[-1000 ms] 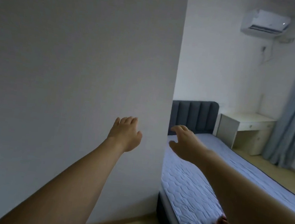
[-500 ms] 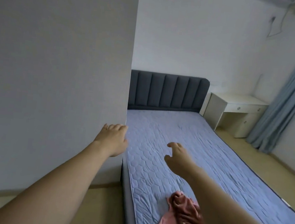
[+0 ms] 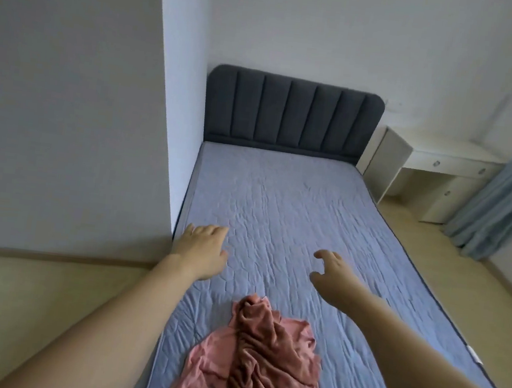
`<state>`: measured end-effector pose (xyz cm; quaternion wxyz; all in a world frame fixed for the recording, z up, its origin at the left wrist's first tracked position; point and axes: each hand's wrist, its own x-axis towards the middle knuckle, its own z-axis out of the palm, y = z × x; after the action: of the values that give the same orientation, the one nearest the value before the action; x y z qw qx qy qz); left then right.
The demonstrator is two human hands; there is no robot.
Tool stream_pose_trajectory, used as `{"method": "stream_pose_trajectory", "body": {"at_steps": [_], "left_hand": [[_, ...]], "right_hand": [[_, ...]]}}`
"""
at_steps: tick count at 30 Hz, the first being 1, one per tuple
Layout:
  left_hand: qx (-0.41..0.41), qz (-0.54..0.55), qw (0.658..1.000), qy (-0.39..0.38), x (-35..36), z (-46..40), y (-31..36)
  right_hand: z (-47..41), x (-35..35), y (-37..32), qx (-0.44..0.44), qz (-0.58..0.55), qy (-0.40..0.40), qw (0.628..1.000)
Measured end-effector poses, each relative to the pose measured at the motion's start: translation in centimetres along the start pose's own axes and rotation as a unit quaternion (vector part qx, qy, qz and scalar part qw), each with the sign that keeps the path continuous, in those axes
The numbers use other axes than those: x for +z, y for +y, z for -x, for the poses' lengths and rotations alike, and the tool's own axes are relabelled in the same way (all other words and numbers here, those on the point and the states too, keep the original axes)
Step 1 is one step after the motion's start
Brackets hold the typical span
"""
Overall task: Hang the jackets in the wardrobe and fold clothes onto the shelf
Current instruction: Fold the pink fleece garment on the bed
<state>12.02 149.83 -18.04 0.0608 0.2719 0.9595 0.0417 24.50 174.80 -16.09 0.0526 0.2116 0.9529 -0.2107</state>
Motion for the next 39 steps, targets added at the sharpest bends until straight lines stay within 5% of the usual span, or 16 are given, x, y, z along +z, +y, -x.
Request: {"method": "stream_pose_trajectory", "body": {"at_steps": [14,21,25,30,34,39], "left_hand": [[-0.152,0.102,0.981,-0.059,15.9,-2.9,15.9],[-0.175,0.172,0.957,-0.152,37.4,-2.1,23.8],[-0.21,0.119,0.949,-0.201,51.3,-1.7,24.6],[-0.355,0.101,0.915,-0.166,65.0,-4.3,22.3],[-0.348,0.032,0.933,-0.081,72.2,-4.9,21.9],[-0.323,-0.036,0.943,0.078,77.1,-4.7,20.8]], "right_hand": [[-7.6,4.7,20.5,-0.066,0.036,-0.134,0.988],[-12.9,19.9,32.7,-0.071,0.032,-0.234,0.969],[-15.7,32.1,37.8,-0.092,0.041,-0.274,0.957],[-21.4,45.2,40.4,-0.152,0.1,-0.215,0.959],[-25.4,53.3,42.7,-0.21,0.158,-0.188,0.947],[-25.4,58.1,44.9,-0.289,0.132,-0.001,0.948]]}}
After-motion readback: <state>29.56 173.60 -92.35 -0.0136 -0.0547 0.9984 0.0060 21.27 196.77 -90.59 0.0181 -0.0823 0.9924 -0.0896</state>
